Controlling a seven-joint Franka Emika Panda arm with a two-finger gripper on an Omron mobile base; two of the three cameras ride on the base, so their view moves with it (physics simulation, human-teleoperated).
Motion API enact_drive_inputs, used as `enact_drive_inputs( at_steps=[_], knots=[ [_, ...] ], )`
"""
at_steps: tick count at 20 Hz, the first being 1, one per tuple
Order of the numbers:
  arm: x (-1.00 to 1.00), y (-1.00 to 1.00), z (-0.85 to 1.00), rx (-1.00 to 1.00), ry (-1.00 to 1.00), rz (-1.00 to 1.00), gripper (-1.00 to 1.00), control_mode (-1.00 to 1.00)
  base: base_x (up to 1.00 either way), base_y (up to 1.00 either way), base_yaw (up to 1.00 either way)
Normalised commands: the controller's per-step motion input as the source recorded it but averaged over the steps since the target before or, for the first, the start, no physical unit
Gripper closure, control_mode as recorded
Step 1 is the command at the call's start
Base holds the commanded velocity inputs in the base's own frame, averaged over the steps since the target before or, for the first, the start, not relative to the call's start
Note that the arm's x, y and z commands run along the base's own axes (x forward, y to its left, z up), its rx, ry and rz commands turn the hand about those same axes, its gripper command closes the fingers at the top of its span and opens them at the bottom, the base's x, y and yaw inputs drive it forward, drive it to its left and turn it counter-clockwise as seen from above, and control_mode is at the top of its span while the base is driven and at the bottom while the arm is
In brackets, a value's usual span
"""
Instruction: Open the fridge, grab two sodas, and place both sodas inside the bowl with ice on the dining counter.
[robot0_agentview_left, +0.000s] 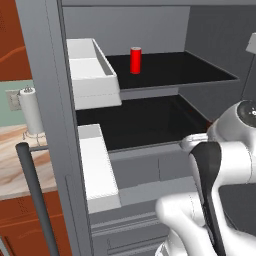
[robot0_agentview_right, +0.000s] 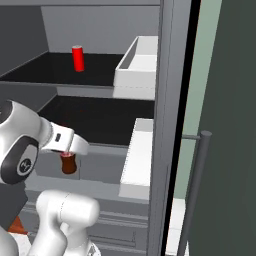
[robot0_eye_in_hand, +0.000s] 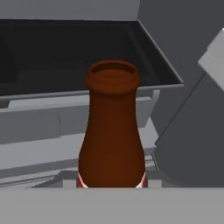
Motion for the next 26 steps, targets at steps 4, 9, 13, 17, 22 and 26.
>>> enact_drive_inputs(
  at_steps=[4, 9, 13, 17, 22, 26],
  knots=[
    [-0.9, -0.03, 0.02, 0.0, -0.13, 0.04, 1.0, -1.0, 0.0, 0.0, 0.0],
    [-0.62, 0.0, 0.13, 0.0, -0.12, 0.09, 1.0, 1.0, -0.14, 0.0, 0.03],
    [0.0, 0.0, 0.0, 0.0, 0.0, 0.0, 1.0, 1.0, -0.7, 0.0, 0.25],
    [0.0, 0.0, 0.0, 0.0, 0.0, 0.0, 1.0, 1.0, -0.72, 0.0, 0.36],
    [0.0, 0.0, 0.0, 0.0, 0.0, 0.0, 1.0, 1.0, -0.76, 0.0, 0.37],
    [0.0, 0.0, 0.0, 0.0, 0.0, 0.0, 1.0, 1.0, -0.81, 0.0, 0.37]
  ],
)
